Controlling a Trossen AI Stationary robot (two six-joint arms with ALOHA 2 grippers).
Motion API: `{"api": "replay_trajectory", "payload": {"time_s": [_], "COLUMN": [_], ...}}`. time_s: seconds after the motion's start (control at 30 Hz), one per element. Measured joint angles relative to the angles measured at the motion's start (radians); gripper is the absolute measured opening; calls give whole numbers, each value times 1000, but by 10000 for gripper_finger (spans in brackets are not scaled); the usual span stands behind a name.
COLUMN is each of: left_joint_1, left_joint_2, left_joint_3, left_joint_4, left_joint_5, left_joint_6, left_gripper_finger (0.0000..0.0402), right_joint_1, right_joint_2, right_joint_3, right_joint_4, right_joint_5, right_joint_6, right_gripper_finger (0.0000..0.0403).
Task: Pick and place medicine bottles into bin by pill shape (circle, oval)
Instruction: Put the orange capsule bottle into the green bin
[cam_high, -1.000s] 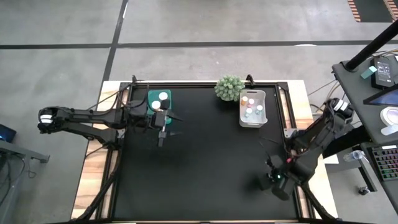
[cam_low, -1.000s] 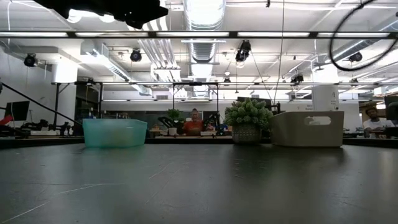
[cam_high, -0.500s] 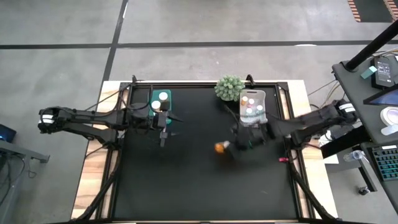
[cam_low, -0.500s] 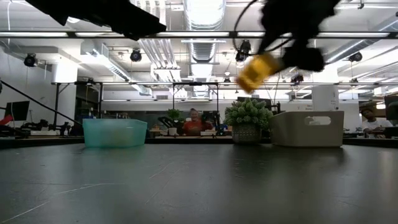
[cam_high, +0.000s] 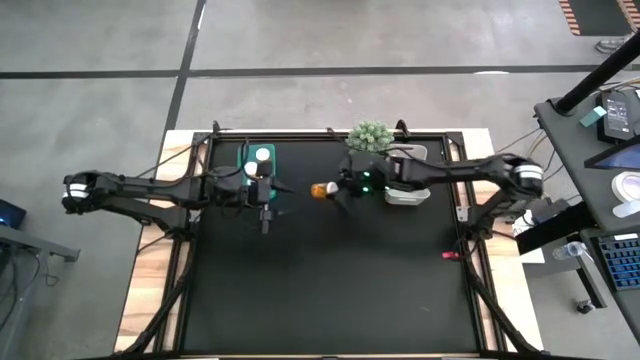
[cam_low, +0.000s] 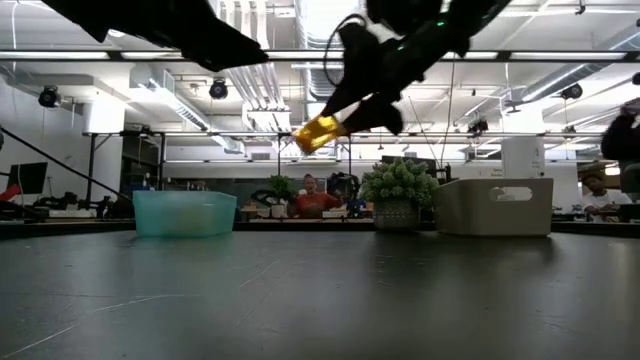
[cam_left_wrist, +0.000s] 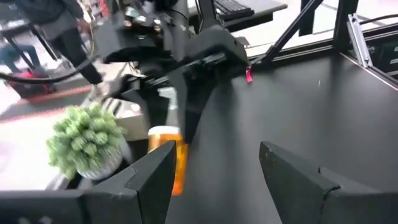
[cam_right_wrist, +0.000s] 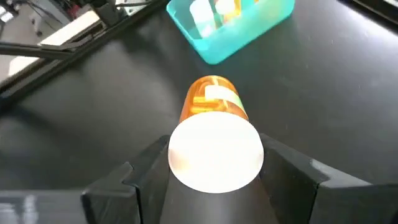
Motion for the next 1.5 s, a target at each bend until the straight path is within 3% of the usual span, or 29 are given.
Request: {"api": "replay_trajectory", "payload": {"time_s": [0.17, 0.47, 0.8, 1.0, 1.5], "left_joint_1": [0, 4, 9, 10, 14], "left_joint_2": [55, 127, 126, 127, 289], "left_joint_3": [-19, -37, -79, -82, -75], "left_joint_4": [-5, -108, -121, -43, 59], "left_joint_5": [-4, -187, -234, -235, -232], "left_joint_6": [-61, -139, -232, -209, -212], "left_gripper_finger": [215, 215, 215, 215, 215], "right_joint_1": [-21, -22, -21, -19, -18], "right_joint_2": [138, 323, 341, 341, 341], "right_joint_3": [163, 417, 458, 458, 467], "right_joint_4": [-51, -241, -221, -213, -180], "right_joint_5": [-117, -127, -130, -133, -133], "right_joint_6": [-103, -241, -301, -301, -310], "right_gripper_finger": [210, 210, 210, 210, 210]}}
